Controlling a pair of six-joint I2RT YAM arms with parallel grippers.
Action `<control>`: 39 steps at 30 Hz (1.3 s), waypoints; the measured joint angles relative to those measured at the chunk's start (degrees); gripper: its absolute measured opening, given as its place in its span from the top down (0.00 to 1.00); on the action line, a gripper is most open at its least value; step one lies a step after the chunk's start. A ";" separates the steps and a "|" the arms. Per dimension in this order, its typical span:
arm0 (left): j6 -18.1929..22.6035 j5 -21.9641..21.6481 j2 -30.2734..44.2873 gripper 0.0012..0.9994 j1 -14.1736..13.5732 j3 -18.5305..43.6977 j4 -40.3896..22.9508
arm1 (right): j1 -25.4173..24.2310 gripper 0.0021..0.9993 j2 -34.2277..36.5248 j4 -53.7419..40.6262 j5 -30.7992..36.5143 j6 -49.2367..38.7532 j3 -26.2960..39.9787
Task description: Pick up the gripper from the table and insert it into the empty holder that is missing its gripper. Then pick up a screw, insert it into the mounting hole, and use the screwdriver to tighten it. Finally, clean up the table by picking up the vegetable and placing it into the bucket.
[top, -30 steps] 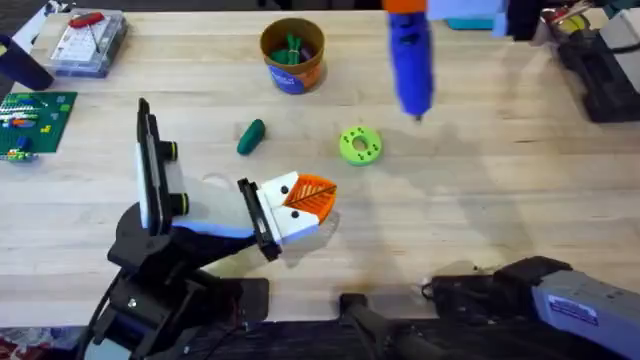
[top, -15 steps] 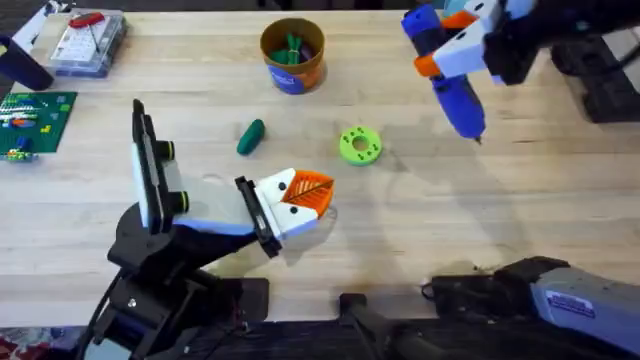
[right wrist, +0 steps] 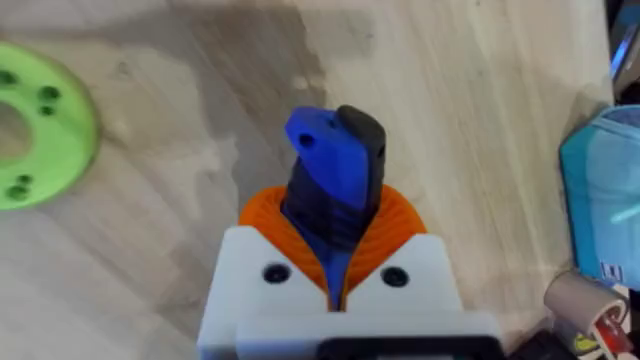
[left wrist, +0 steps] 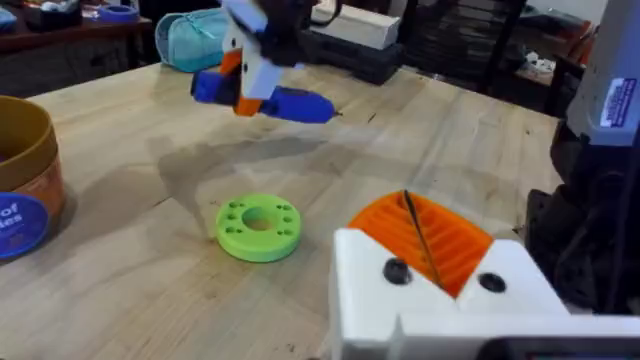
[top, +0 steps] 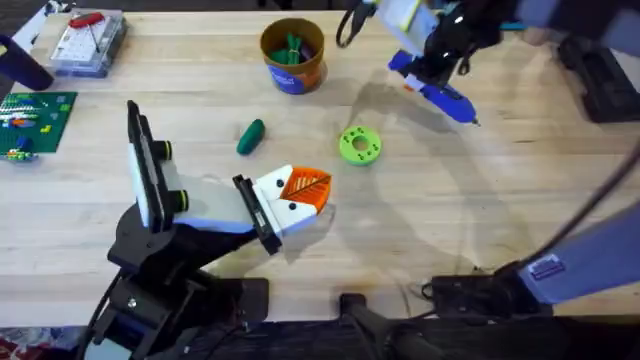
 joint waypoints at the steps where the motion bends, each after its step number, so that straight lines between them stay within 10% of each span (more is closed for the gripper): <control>1: 0.00 0.00 0.00 0.99 0.00 0.00 -0.01 | 0.00 0.98 1.28 0.73 0.93 -0.54 0.00; 23: 0.05 -0.13 0.00 0.96 0.00 0.00 0.01 | 0.00 0.96 9.70 4.41 7.17 -6.26 0.00; 29: 0.35 -0.15 -0.02 0.10 0.00 0.00 0.03 | 0.00 0.17 9.68 4.46 7.98 -6.67 0.00; 31: 0.20 -0.17 0.00 0.02 0.00 0.00 -0.01 | 0.00 0.02 9.68 4.53 8.30 -6.78 0.00; 39: -0.27 -0.17 0.00 0.01 0.00 0.00 2.10 | 0.35 0.00 6.67 4.10 8.48 -4.21 0.02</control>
